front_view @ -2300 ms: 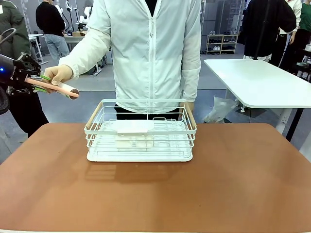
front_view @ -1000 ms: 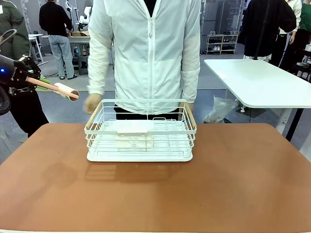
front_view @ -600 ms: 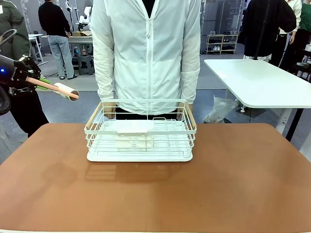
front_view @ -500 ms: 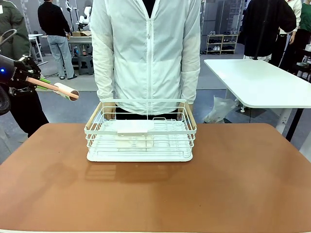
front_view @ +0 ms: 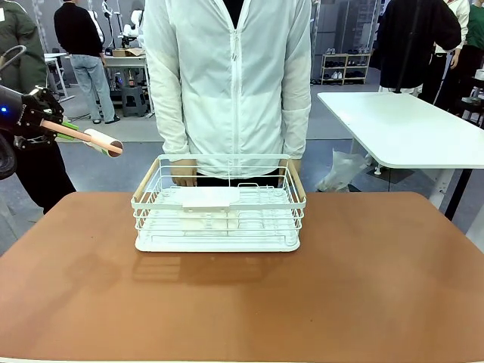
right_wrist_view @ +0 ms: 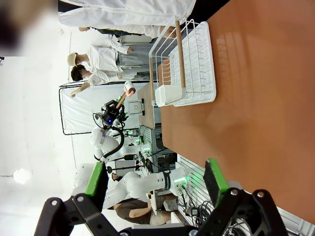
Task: Clean the table.
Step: Clean the table with the Lint Roller when the human lifts the Dish drying rack.
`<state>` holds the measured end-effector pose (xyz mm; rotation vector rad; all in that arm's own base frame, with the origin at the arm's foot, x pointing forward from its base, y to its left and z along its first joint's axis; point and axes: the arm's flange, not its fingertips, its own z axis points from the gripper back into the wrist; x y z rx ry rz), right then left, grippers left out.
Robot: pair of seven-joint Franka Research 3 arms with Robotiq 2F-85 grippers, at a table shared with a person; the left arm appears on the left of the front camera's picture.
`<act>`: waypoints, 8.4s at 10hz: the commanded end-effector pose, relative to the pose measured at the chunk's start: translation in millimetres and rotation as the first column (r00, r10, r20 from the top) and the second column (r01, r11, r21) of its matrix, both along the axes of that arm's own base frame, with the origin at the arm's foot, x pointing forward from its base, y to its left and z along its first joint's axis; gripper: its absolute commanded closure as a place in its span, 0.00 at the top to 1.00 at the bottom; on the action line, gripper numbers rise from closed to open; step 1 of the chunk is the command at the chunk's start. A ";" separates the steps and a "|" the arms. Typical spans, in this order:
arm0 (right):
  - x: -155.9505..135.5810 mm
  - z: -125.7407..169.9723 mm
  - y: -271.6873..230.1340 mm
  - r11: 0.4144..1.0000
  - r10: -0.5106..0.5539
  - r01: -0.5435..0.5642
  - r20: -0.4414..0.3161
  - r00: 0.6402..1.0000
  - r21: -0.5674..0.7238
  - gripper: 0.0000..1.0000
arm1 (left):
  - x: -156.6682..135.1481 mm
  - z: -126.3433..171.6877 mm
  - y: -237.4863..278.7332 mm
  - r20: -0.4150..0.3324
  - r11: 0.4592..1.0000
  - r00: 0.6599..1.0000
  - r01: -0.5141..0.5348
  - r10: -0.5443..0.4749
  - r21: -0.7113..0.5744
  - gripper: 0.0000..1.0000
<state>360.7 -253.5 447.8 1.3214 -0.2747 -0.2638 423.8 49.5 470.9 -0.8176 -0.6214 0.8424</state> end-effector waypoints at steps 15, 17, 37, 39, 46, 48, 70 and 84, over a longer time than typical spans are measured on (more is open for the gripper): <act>-1.9 1.8 -1.0 1.000 0.001 -0.001 0.003 1.000 0.000 1.00 | 0.2 0.6 -0.9 0.001 1.000 1.000 0.002 -0.002 0.003 0.02; -1.9 1.8 -1.0 1.000 0.001 -0.001 0.003 1.000 0.000 1.00 | 0.2 0.6 -0.9 0.001 1.000 1.000 0.002 -0.002 0.003 0.02; -1.9 1.8 -1.0 1.000 0.001 -0.001 0.003 1.000 0.000 1.00 | 103.5 -48.2 -30.8 -0.287 0.621 0.643 0.764 -0.710 0.175 0.21; -1.9 1.8 -1.0 1.000 0.001 -0.001 0.003 1.000 0.000 1.00 | 101.3 -55.1 -39.3 -0.293 0.636 0.657 0.751 -0.695 0.177 0.21; -1.9 1.8 -1.0 1.000 0.001 -0.001 0.003 1.000 0.000 1.00 | 115.8 -72.1 -49.2 -0.277 0.620 0.632 0.772 -0.724 0.141 0.21; -1.9 1.8 -1.0 1.000 0.001 -0.001 0.003 1.000 0.000 1.00 | 130.5 -91.0 -54.5 -0.313 0.616 0.610 0.783 -0.728 0.091 0.21; -1.9 1.8 -1.0 1.000 0.001 -0.001 0.003 1.000 0.000 1.00 | 145.3 -194.6 -123.8 -0.299 0.567 0.544 0.824 -0.784 0.013 0.21; -1.9 1.8 -1.0 1.000 0.001 -0.001 0.003 1.000 0.000 1.00 | 114.4 -217.4 -200.8 -0.288 0.488 0.495 0.867 -0.820 0.101 0.21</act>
